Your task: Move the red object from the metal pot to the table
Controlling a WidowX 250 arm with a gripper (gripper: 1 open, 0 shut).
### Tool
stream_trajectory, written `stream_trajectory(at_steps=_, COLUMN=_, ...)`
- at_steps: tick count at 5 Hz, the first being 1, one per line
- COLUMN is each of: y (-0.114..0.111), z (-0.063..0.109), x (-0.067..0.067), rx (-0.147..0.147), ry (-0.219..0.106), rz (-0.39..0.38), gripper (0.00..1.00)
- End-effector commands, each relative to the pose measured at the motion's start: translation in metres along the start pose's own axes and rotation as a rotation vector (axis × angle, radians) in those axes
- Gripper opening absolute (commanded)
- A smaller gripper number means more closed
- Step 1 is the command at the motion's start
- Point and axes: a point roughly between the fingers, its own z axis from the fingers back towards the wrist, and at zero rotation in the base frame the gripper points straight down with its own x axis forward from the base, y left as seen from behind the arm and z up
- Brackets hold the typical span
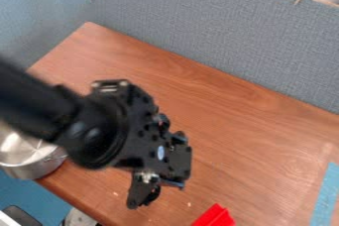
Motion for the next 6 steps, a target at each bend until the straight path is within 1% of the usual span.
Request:
stream_trajectory(at_steps=1, y=-0.016, z=-0.021, x=0.011, rx=0.076, ry=-0.068, rz=0.202, gripper=1.00)
stream_trajectory(at_steps=2, y=-0.019, z=-0.039, x=0.018, rx=0.142, ry=-0.124, rz=0.376, gripper=1.00)
stream_trajectory(at_steps=3, y=-0.018, z=-0.034, x=0.023, rx=0.165, ry=-0.189, rz=0.570, gripper=0.00)
stream_trajectory(at_steps=4, y=-0.011, z=-0.034, x=0.011, rx=0.182, ry=-0.202, rz=0.622, gripper=1.00)
stream_trajectory(at_steps=5, y=-0.008, z=-0.029, x=-0.013, rx=0.178, ry=-0.189, rz=0.640, gripper=0.00)
stream_trajectory(at_steps=6, y=-0.023, z=-0.047, x=-0.048, rx=0.151, ry=-0.114, rz=0.537, gripper=0.00)
